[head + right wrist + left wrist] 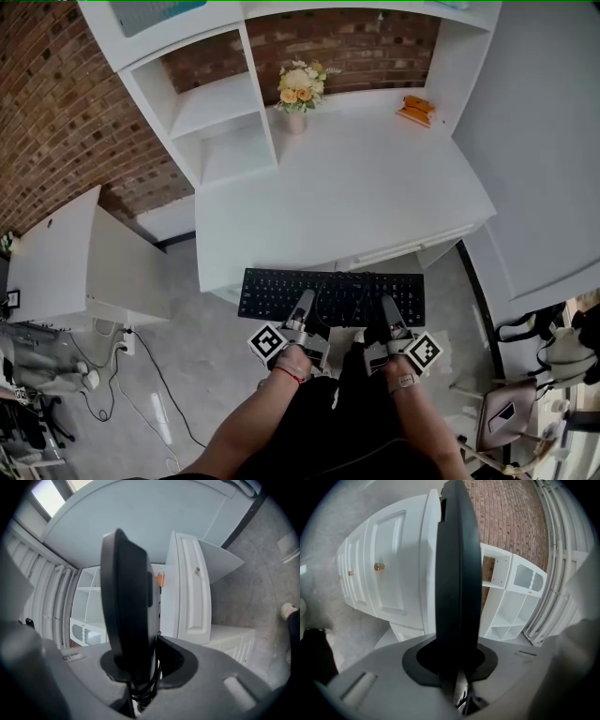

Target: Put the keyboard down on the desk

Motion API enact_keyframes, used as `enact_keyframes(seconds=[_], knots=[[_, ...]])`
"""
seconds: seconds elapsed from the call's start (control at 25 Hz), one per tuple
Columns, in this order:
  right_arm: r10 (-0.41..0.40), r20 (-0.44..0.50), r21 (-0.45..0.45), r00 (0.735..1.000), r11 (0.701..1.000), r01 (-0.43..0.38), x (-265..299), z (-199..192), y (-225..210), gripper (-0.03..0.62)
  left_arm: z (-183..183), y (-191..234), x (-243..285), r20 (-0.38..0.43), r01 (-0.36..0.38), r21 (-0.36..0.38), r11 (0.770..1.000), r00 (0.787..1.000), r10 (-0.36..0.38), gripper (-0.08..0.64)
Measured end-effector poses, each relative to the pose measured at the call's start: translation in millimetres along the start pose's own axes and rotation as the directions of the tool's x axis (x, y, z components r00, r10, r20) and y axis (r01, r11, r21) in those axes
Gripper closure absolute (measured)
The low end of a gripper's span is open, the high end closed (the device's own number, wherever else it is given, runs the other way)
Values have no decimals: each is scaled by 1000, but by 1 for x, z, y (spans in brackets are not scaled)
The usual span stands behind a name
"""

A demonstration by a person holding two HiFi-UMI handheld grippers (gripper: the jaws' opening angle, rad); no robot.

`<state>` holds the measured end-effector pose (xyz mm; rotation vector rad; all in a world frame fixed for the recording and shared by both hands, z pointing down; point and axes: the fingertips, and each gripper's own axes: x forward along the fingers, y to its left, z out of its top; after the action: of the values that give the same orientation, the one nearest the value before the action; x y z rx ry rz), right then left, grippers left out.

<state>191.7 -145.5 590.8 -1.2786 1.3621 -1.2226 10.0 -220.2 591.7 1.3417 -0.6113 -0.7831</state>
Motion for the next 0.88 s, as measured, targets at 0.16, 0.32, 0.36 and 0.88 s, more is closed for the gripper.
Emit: enact_keyframes(seconds=[0.16, 0.32, 0.36, 0.88], knots=[[3, -11, 8, 1000, 1000, -2, 9, 5, -5, 514, 1, 9, 8, 8, -16, -6, 1000, 1000, 16, 505], [-2, -30, 21, 1000, 1000, 3, 28, 14, -8, 514, 5, 11, 24, 19, -24, -17, 1000, 1000, 24, 505], [-2, -36, 21, 999, 1000, 2, 34, 17, -8, 514, 7, 11, 29, 24, -28, -21, 999, 999, 29, 505], [-34, -107, 48, 994, 998, 39, 110, 48, -20, 515, 27, 28, 84, 22, -88, 19, 996, 996, 88, 488]])
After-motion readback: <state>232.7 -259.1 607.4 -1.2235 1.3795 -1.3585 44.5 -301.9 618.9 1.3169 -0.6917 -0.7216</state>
